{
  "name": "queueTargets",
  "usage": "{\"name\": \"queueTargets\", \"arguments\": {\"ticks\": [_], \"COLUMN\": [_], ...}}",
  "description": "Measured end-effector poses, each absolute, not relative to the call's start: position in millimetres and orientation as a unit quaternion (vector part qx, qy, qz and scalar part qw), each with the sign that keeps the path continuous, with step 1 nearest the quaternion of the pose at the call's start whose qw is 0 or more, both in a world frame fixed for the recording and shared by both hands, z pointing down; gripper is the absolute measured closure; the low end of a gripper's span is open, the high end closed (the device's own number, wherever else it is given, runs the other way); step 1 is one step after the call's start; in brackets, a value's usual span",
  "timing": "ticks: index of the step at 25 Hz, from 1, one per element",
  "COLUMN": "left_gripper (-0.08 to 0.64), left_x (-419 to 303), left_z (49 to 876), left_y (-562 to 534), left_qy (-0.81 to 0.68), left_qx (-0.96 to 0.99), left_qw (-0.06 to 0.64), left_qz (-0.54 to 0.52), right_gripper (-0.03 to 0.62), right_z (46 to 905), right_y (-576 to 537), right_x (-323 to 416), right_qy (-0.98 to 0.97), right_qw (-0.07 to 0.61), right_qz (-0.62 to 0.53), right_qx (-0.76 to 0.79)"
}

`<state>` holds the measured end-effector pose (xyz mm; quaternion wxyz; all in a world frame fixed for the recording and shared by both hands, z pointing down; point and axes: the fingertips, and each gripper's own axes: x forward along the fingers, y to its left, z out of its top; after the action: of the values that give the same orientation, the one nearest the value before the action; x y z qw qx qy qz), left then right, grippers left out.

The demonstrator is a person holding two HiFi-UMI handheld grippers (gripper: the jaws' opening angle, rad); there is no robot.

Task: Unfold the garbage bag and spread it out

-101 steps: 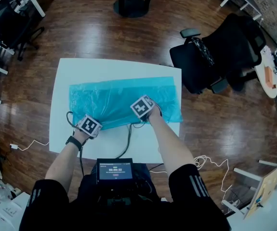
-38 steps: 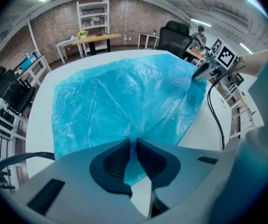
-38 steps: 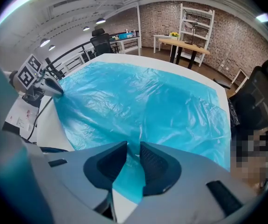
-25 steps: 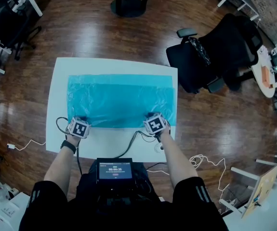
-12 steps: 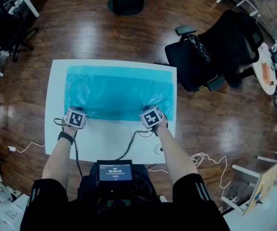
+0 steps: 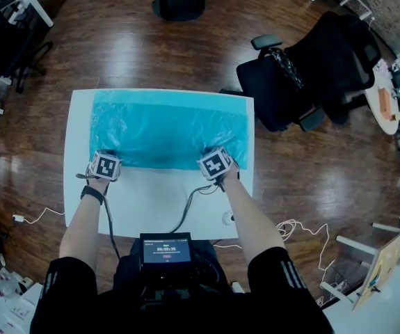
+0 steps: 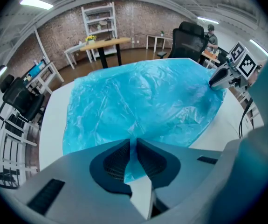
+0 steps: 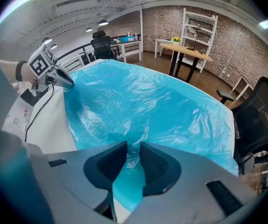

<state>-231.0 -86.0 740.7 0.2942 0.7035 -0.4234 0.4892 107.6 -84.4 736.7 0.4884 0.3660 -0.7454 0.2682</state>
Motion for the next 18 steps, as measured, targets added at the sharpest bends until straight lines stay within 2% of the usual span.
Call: {"name": "queueTargets", "arguments": {"ticks": [12,18], "left_gripper": [0.508,0.508], "left_x": [-235.6,-242.4], "left_z": [735.8,691.5], "left_y": [-93.6,-121.8], "left_qy": [-0.428,-0.457], "left_qx": [0.697,0.704], "left_qw": [0.289,0.254], "left_qz": [0.497,0.48], "right_gripper": [0.471,0.471], "right_z": [739.2,738.4], "right_y": [-92.0,-92.1], "right_x": [106.4,109.0], "right_qy": [-0.751,-0.752], "right_qw": [0.482,0.489], "right_qz": [0.273,0.266], "right_qx": [0.359,0.352]}}
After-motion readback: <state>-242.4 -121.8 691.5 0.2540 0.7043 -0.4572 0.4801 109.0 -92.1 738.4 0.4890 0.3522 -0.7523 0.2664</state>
